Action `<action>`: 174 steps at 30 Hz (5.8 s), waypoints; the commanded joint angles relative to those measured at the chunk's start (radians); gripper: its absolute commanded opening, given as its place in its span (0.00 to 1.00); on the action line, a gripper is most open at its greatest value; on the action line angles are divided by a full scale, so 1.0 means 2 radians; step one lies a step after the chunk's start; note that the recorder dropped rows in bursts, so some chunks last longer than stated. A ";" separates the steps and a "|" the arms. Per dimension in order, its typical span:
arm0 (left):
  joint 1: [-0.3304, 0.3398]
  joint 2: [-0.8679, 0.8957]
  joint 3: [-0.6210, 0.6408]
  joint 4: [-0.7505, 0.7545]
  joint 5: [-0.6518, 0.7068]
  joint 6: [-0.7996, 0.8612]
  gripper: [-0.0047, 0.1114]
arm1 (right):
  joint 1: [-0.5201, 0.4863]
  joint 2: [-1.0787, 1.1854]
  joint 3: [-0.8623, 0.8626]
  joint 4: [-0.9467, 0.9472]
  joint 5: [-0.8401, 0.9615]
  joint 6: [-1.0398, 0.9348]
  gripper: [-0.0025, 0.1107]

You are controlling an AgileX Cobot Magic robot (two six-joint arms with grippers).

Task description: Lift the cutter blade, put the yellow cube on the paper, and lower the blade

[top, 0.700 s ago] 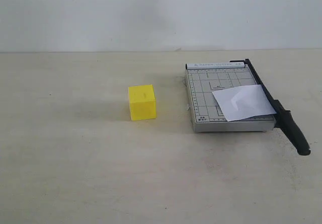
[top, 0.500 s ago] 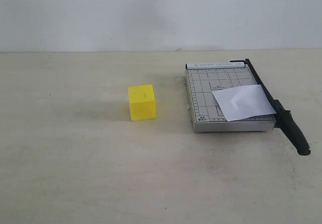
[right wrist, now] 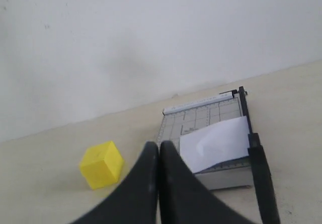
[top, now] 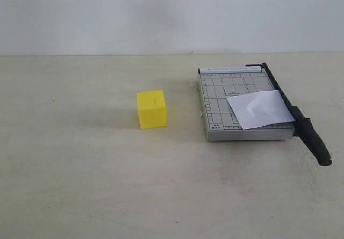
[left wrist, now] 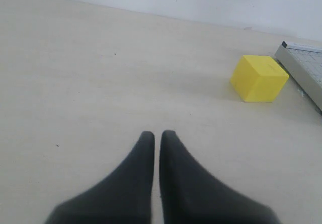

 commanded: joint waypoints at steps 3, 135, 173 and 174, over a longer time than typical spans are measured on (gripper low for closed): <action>-0.001 -0.002 0.002 0.001 -0.004 0.000 0.08 | 0.000 -0.003 0.002 0.057 -0.037 0.005 0.02; -0.001 -0.002 0.002 0.001 -0.006 0.000 0.08 | -0.050 0.873 -0.447 -0.249 0.224 -0.004 0.09; -0.001 -0.002 0.002 0.001 -0.006 0.000 0.08 | -0.050 0.765 -0.541 -0.234 0.239 -0.021 0.63; -0.001 -0.002 0.002 0.001 -0.006 0.000 0.08 | -0.050 0.765 -0.541 -0.234 0.232 -0.021 0.61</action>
